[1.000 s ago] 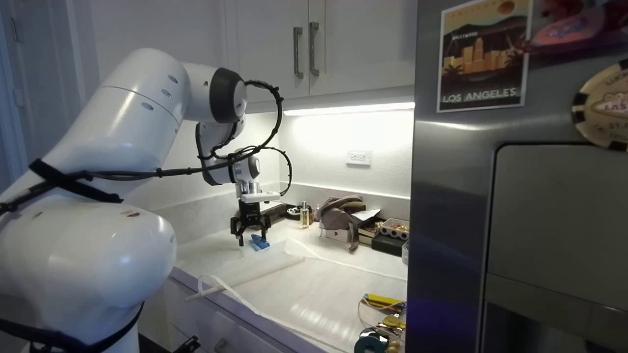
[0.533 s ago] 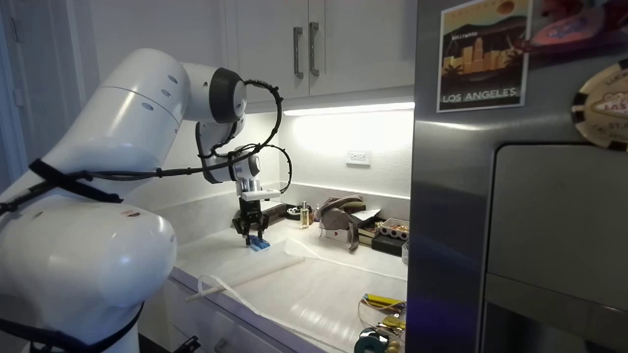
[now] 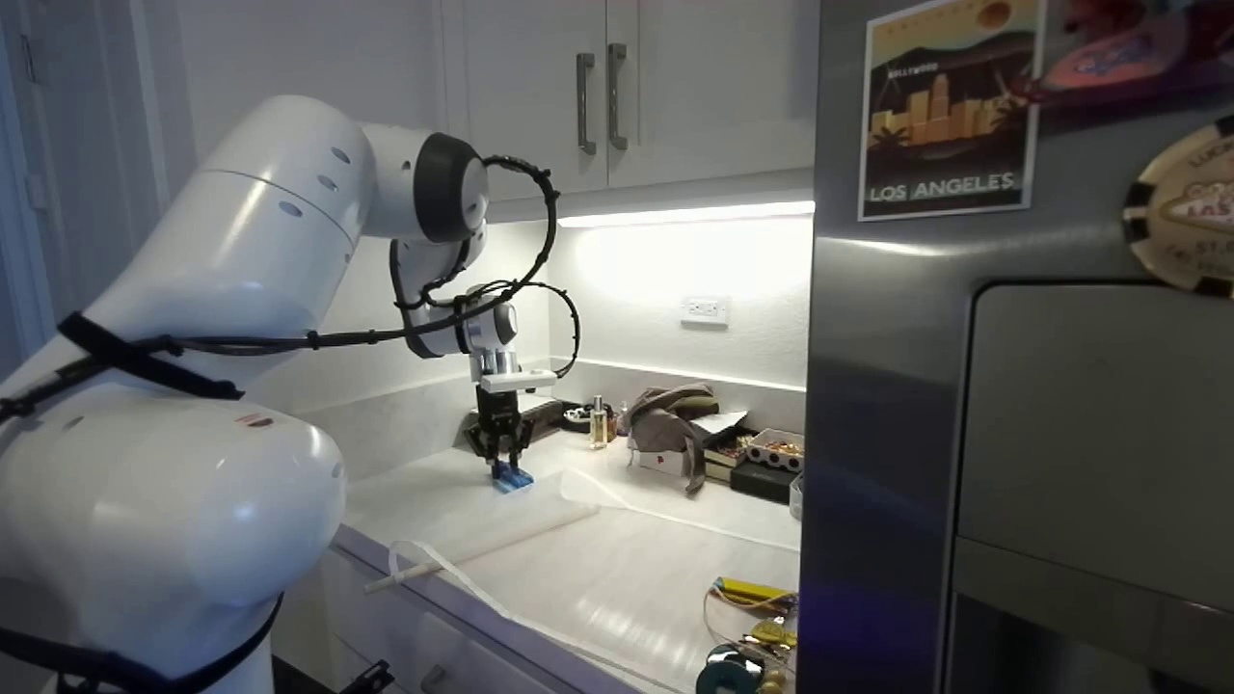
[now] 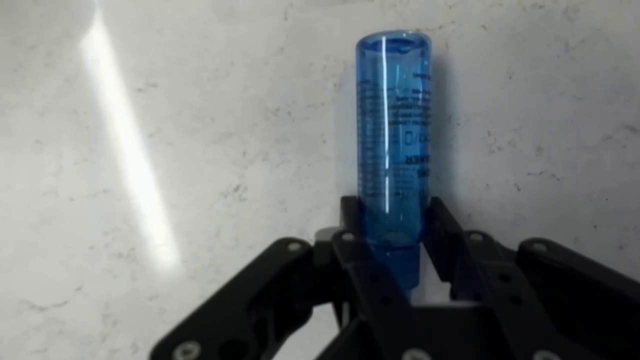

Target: Place the blue bottle upright on the bottom right corner of the counter, hang the white object on the side of the fridge

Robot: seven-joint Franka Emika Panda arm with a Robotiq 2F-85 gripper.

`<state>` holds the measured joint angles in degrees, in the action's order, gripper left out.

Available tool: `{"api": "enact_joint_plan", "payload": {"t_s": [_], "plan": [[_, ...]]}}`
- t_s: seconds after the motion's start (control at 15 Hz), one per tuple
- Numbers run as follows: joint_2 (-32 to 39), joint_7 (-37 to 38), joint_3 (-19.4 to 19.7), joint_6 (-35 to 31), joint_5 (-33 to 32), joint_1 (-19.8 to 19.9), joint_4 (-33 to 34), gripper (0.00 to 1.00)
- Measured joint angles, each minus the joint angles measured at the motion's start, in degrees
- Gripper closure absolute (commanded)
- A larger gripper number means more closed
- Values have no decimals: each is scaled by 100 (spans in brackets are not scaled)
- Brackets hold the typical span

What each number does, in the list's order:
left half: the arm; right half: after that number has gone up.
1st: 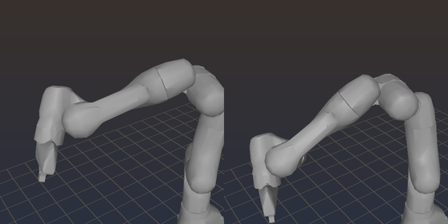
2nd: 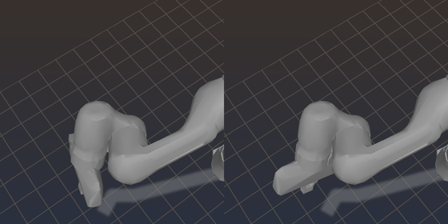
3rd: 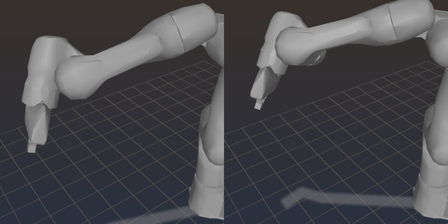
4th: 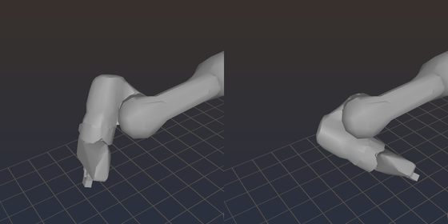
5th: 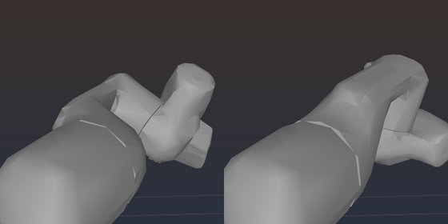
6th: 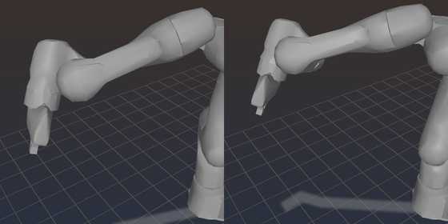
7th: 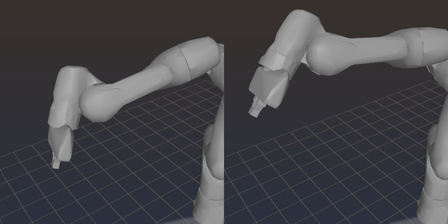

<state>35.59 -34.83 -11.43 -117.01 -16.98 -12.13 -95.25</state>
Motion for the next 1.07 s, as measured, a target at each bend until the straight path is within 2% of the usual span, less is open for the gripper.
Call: {"api": "enact_joint_plan", "payload": {"t_s": [0.2, 0.6, 0.8, 1.07], "plan": [[-20, 4, -11, -249, 191, 69, 0, 90], [-272, 5, -226, -1483, 720, 308, -316, 90], [-571, -1, -370, -2171, 910, 411, -799, 90], [-1107, -250, -732, -3332, 1479, 746, -1803, 90]]}}
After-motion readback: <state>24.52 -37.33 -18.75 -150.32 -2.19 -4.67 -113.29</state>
